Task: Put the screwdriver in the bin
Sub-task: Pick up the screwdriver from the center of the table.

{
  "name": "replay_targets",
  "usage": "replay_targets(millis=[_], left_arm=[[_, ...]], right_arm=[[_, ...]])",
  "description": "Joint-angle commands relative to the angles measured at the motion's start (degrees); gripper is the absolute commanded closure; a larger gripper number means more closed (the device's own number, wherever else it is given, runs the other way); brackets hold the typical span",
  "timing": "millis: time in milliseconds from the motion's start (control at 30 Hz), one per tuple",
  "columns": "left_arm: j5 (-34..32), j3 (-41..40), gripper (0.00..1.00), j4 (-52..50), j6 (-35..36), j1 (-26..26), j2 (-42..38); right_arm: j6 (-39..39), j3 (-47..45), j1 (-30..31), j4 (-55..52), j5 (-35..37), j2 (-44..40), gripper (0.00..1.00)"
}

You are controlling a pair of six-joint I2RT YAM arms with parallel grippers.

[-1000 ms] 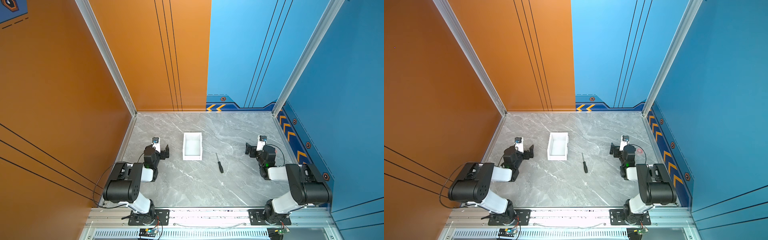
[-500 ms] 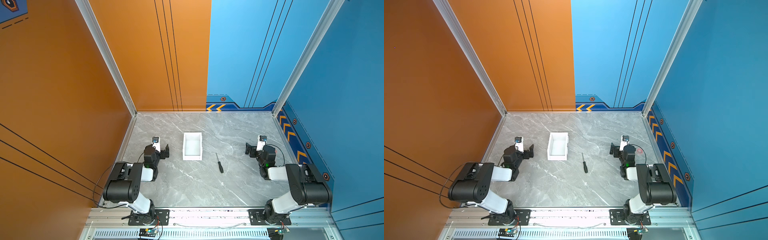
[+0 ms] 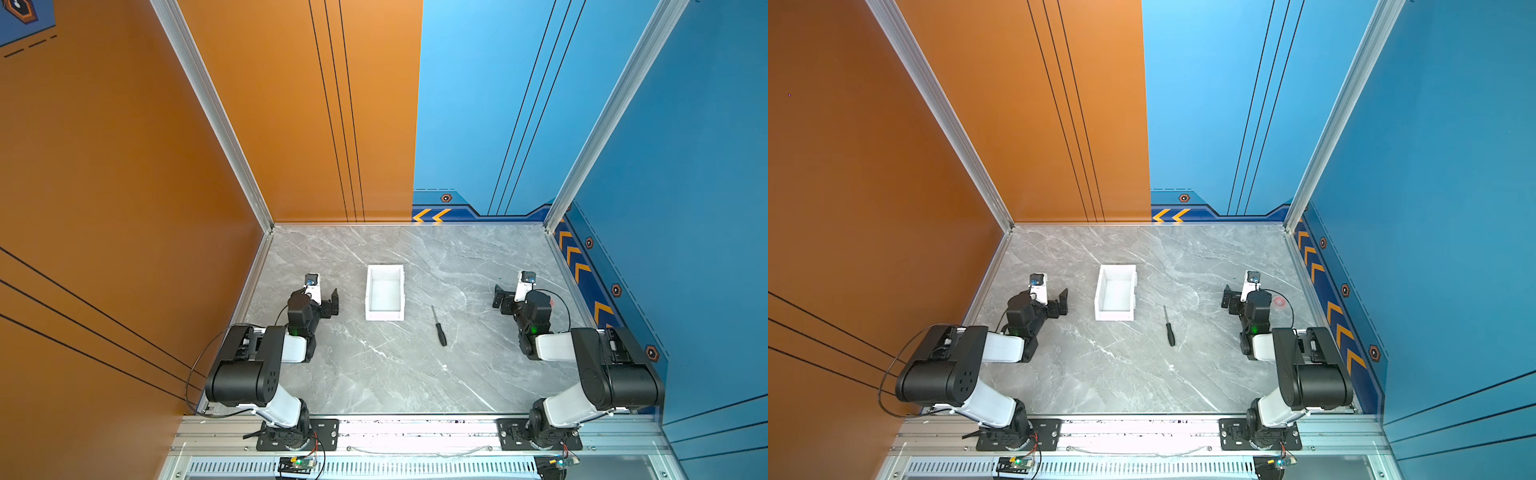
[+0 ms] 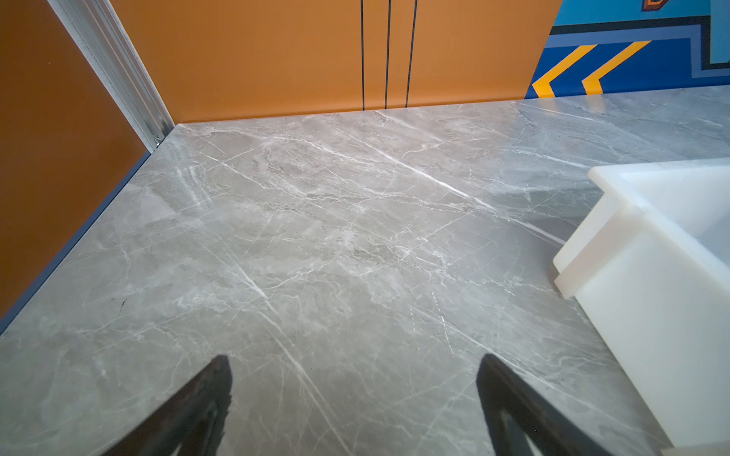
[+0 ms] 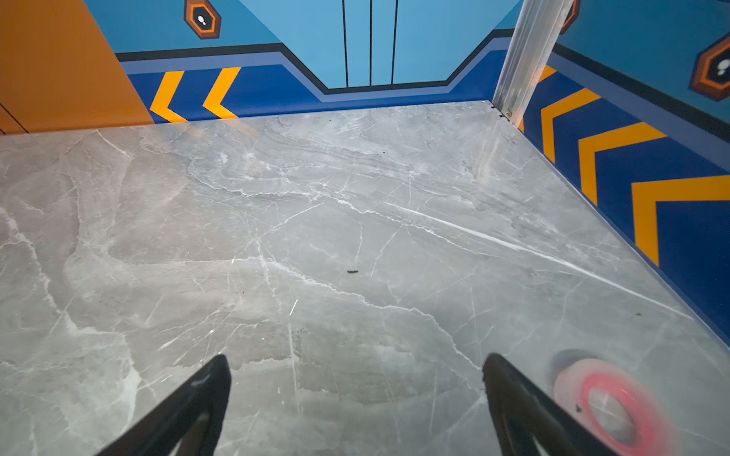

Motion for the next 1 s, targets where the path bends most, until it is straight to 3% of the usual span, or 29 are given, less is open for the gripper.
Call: replay_targets(millis=[0, 100, 267, 400, 533, 567, 633, 833, 967], left_arm=[[2.3, 1.2, 0.02, -5.0, 1.7, -0.5, -5.3], [1.8, 3.2, 0.02, -11.6, 1.6, -0.7, -9.5], [1.3, 11.3, 0.02, -29.5, 2.7, -0.8, -11.8], [5.4, 21.9, 0.02, -51.4, 6.4, -1.9, -12.5], [6.9, 35.3, 0.02, -75.5, 12.1, -4.7, -12.9], [7.1, 38.1, 0.02, -79.6, 10.8, -4.9, -12.5], [5.3, 43.2, 0.02, -84.0, 5.4, -4.9, -11.8], [14.5, 51.1, 0.02, -97.5, 5.9, -5.8, -9.9], [14.9, 53.1, 0.02, -99.2, 5.1, -6.9, -10.5]], right_arm=[[1.8, 1.7, -0.2, -2.0, 3.9, -0.9, 0.00], [2.6, 5.4, 0.7, -11.9, 9.6, -4.7, 0.00], [4.4, 12.1, 0.5, -26.9, 11.1, -10.7, 0.00], [11.5, 20.5, 2.6, -46.1, 14.4, -15.2, 0.00], [17.9, 28.7, 8.4, -65.6, 18.0, -17.7, 0.00], [19.6, 29.5, 9.9, -68.4, 18.1, -18.4, 0.00], [23.2, 31.2, 13.1, -74.5, 18.3, -19.5, 0.00], [30.9, 34.7, 23.1, -88.3, 14.3, -20.2, 0.04], [34.9, 33.8, 28.4, -93.6, 12.8, -22.3, 0.10]])
